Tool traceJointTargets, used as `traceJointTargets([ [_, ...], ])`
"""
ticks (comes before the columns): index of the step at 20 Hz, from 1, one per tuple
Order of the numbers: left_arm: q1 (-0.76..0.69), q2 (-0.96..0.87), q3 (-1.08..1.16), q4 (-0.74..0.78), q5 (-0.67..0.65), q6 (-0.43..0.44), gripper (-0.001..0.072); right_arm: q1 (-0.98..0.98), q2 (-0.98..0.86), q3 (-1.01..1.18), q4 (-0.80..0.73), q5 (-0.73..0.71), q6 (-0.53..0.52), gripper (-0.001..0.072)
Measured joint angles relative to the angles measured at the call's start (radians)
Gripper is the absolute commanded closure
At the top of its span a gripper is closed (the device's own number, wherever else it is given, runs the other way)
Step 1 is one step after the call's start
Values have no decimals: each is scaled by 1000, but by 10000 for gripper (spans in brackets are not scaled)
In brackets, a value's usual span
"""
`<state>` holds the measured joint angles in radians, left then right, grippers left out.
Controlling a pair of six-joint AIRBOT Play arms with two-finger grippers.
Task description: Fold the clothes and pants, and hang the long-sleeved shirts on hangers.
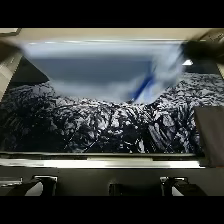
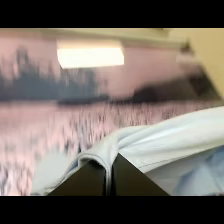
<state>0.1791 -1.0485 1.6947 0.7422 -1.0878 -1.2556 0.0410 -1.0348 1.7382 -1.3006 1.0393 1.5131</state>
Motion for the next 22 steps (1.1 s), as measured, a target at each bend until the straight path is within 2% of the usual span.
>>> traceJointTargets([
  [2,0,97,114,-9,76,0,685,0,121,105,-26,-50,7,667],
  [6,0,257,201,-14,157,0,686,0,291,180,-53,-6,58,667],
  [12,0,318,214,-10,192,-18,686,0,352,203,-61,59,77,667],
  [17,0,267,14,3,122,-37,685,0,217,156,-73,292,85,667],
  [19,0,211,-129,5,127,-1,685,0,114,86,-75,302,101,667],
  [22,-1,69,-328,11,212,68,685,1,-105,-33,-16,201,180,667],
])
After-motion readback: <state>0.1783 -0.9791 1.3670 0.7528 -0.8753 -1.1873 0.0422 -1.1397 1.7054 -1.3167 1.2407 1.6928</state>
